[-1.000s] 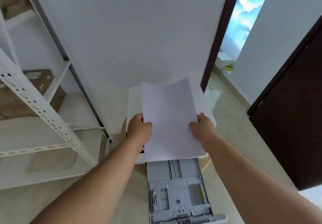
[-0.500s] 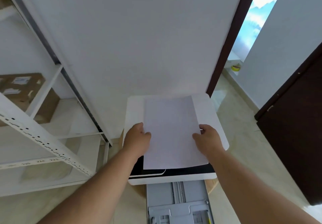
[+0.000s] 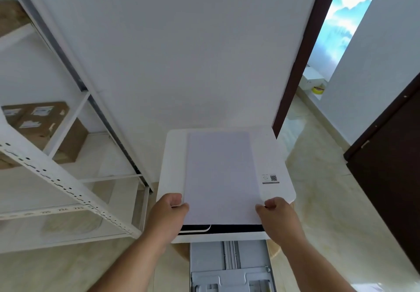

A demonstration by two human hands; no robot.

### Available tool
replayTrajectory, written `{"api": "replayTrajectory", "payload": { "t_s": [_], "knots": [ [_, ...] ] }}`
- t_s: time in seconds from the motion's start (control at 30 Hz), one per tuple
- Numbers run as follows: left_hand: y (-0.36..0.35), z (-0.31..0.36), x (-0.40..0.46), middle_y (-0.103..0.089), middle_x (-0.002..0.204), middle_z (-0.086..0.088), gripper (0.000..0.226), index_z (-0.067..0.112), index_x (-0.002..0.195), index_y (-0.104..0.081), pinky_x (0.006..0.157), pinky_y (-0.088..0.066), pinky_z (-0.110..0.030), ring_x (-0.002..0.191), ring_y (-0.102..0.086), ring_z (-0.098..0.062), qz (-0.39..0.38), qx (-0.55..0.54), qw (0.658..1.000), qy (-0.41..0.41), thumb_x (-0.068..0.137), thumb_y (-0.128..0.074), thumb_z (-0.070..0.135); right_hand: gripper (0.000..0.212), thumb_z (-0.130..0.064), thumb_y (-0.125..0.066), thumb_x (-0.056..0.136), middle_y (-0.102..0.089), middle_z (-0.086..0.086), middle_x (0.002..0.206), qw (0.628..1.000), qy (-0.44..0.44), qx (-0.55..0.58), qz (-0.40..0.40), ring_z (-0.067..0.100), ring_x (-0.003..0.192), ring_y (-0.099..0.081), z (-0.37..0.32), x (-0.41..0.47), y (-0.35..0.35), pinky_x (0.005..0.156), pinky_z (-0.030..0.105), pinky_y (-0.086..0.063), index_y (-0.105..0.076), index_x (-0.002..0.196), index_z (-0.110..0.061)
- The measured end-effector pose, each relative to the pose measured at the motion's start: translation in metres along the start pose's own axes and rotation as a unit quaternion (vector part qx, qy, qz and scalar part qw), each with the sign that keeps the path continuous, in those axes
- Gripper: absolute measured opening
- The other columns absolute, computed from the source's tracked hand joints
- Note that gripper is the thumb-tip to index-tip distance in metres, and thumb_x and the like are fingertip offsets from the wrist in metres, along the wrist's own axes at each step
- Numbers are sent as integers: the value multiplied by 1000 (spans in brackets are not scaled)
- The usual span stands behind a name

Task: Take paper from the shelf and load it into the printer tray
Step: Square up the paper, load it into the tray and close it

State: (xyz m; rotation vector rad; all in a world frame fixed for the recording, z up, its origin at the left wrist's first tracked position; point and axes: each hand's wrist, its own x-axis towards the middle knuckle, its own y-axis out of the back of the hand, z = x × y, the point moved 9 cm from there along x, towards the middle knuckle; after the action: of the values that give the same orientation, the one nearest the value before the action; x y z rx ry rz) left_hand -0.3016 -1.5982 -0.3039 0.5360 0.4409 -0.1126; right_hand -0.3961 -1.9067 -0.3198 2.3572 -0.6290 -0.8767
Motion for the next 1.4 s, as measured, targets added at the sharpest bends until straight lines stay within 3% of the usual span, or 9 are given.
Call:
{"api": "replayTrajectory", "payload": {
  "t_s": [0.17,0.37,0.5,0.63,0.8,1.0,1.17,1.3,1.4],
  "knots": [
    [-4,2,1,-65,123,2,34,18,130,-63,93,-43,-29,111,-60,-17,4,4,1000,7,97,-66,21,21,-16,-67,96,-67,4,95,989,-33,143,3,14,78,-60,0,0,-12,74,37,-56,-63,113,-4],
    [-5,-4,21,-71,118,-5,35,24,125,-58,94,-59,-44,105,-70,-24,-18,-107,991,76,93,-73,26,29,2,-60,97,-71,12,109,962,-61,259,-61,31,100,-73,3,8,-22,74,40,-65,-64,126,-4],
    [-22,19,44,-78,115,-12,25,9,119,-69,87,-59,-41,104,-73,-29,-122,-217,962,116,99,-68,25,29,7,-58,96,-73,13,119,938,-72,314,-130,31,108,-73,5,10,-28,76,39,-66,-69,122,-2],
    [-34,43,66,-78,112,-17,25,4,119,-70,90,-60,-48,102,-75,-34,-152,-192,964,100,99,-68,17,30,5,-61,96,-74,17,121,941,-56,292,-160,34,110,-73,10,10,-30,77,40,-66,-68,123,-5],
    [-26,63,71,-76,116,-9,22,18,115,-67,94,-58,-60,105,-74,-34,-109,-138,984,-10,97,-63,6,20,3,-63,94,-79,21,112,956,-34,234,-170,35,100,-78,-9,21,-18,81,42,-66,-72,110,-3],
    [0,105,56,-78,120,1,31,22,125,-64,104,-54,-54,113,-74,-23,-115,-158,971,-138,99,-62,4,23,-17,-68,98,-79,8,119,945,60,296,-122,31,108,-75,-96,54,10,92,48,-61,-70,122,-15],
    [38,167,45,-78,119,9,32,30,122,-68,108,-51,-50,114,-72,-16,-18,-183,957,-225,91,-66,25,24,-25,-62,101,-80,-6,116,943,182,271,-60,21,111,-75,-140,37,32,101,47,-57,-69,124,-27],
    [48,185,36,-78,118,7,33,27,122,-68,106,-53,-52,112,-73,-16,14,-190,946,-264,90,-67,33,20,-21,-58,106,-77,-12,110,944,215,248,-24,14,105,-72,-144,20,38,72,30,-54,-65,124,-26],
    [47,176,34,-78,120,5,32,27,123,-68,107,-52,-54,114,-73,-19,0,-208,941,-266,91,-69,28,25,-24,-62,104,-78,-12,116,943,229,240,-19,11,111,-72,-140,12,40,94,36,-57,-65,128,-28]
  ]
}}
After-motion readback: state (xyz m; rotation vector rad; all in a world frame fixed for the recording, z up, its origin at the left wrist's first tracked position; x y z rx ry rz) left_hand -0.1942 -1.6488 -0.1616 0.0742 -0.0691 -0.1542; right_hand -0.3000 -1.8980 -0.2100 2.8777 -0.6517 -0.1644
